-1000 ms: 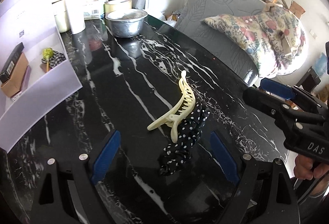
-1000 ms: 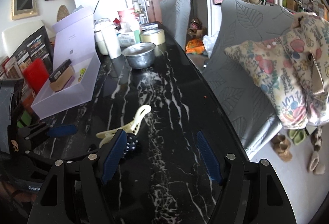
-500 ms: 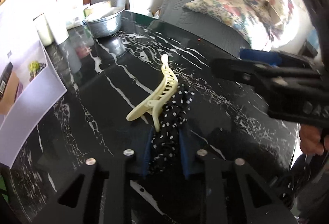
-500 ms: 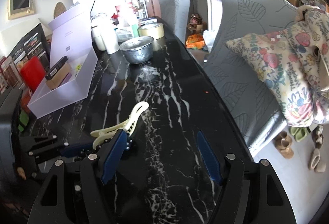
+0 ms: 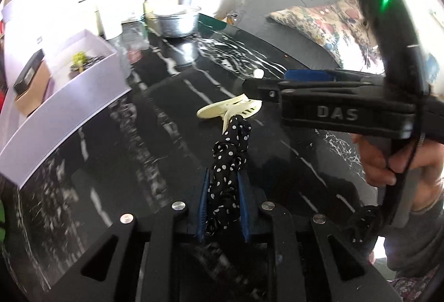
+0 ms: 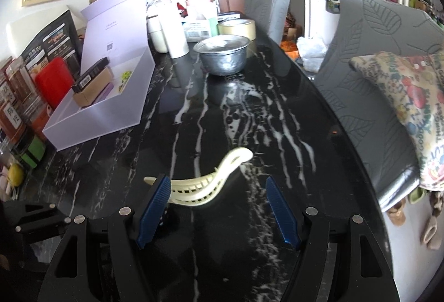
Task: Organize rigid objects
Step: 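Lift the polka-dot scrunchie and claw clip and carry both toward the white box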
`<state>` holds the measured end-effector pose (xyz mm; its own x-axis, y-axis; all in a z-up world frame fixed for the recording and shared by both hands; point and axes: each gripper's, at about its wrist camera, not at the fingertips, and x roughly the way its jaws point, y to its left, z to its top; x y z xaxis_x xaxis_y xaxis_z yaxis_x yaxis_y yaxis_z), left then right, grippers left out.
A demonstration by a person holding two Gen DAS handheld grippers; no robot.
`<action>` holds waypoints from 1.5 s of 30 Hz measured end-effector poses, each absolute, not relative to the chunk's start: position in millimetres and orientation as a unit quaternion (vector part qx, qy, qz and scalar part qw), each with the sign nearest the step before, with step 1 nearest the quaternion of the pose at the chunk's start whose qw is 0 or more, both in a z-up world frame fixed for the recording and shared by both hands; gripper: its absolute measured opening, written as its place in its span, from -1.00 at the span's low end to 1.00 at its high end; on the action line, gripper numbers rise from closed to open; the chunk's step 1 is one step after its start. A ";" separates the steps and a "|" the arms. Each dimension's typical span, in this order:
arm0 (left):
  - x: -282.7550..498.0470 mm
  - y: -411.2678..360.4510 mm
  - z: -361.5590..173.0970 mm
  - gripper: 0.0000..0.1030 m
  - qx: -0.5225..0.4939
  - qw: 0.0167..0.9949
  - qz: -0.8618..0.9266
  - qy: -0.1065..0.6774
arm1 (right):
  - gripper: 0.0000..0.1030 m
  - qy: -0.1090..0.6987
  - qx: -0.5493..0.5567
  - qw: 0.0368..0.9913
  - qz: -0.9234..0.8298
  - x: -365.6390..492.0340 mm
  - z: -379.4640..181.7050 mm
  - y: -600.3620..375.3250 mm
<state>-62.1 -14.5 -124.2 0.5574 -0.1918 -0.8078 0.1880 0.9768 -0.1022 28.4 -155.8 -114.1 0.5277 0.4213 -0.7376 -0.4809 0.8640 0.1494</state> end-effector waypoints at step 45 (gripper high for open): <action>-80.8 59.8 -136.3 -0.62 -0.048 0.891 -0.004 0.451 | 0.23 0.427 -0.029 0.863 0.268 34.3 -135.0 -97.6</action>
